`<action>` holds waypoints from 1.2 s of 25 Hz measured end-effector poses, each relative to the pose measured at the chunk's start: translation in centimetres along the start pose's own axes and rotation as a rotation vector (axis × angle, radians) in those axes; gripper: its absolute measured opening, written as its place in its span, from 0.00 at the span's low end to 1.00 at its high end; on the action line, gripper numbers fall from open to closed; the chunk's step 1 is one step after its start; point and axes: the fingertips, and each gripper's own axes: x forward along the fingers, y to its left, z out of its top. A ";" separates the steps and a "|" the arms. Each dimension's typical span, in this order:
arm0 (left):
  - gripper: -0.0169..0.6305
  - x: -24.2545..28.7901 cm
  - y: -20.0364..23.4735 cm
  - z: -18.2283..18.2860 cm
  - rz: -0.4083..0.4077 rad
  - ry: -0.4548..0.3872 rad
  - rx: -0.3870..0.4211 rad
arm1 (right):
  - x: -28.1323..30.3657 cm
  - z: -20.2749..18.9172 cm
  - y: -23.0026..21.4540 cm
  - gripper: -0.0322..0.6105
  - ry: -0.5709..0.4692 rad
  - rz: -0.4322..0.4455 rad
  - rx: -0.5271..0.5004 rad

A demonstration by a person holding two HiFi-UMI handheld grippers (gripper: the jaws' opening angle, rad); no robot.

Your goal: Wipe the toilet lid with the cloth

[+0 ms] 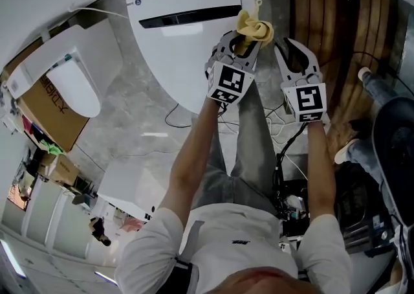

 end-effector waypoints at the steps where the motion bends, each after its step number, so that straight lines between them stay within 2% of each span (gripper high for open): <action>1: 0.19 0.5 0.0 -0.2 -0.004 0.008 0.000 | 0.2 -0.3 -0.1 0.22 -0.004 0.001 0.008; 10: 0.19 3.7 0.0 -3.4 -0.042 0.096 -0.021 | 2.1 -3.0 0.3 0.23 0.001 -0.033 0.062; 15: 0.19 3.9 0.1 -3.8 -0.058 0.121 -0.011 | 2.3 -3.3 1.0 0.23 0.006 -0.050 0.075; 30: 0.19 -0.1 3.0 -6.0 -0.039 0.115 -0.067 | 3.6 -2.3 4.7 0.23 0.028 -0.046 0.033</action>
